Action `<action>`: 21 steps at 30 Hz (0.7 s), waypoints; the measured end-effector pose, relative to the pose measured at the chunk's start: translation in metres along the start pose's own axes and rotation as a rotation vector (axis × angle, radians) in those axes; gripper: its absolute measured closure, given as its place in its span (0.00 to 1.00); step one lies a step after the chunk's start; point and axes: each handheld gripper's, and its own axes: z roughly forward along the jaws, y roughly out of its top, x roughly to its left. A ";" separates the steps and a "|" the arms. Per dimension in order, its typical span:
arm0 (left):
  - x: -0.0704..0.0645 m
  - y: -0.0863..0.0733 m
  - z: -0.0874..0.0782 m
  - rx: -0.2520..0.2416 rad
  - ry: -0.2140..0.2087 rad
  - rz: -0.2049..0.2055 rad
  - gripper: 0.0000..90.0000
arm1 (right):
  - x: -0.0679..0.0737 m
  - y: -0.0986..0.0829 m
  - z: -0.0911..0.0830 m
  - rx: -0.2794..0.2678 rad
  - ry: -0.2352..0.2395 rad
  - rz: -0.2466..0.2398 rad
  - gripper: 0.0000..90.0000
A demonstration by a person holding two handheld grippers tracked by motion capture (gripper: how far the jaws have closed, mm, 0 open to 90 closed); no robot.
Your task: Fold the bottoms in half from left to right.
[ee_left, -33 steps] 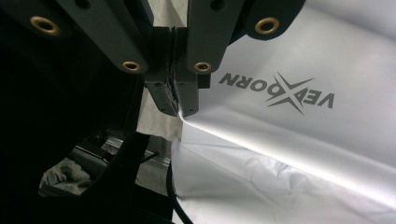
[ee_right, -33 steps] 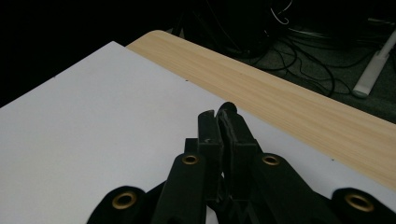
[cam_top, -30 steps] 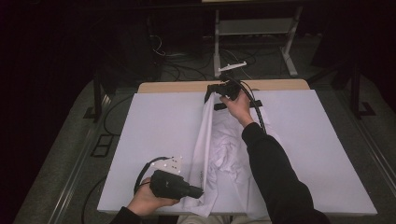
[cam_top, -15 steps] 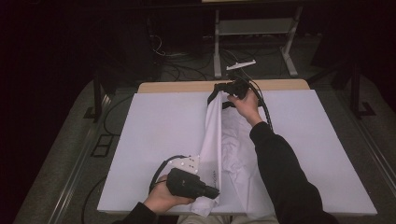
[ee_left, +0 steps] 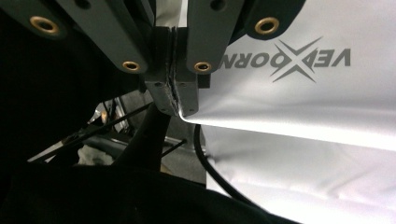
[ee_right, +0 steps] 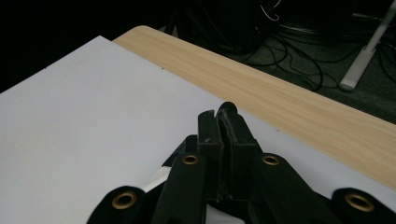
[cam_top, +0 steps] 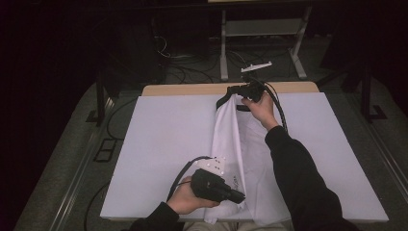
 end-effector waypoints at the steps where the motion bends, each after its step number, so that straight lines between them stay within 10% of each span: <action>1: 0.000 0.001 0.002 -0.003 -0.002 0.000 0.98 | -0.001 -0.001 -0.002 0.004 -0.001 -0.001 0.95; 21: 0.012 0.023 0.054 -0.006 -0.027 0.009 0.98 | -0.037 -0.015 -0.028 0.016 -0.004 0.025 0.95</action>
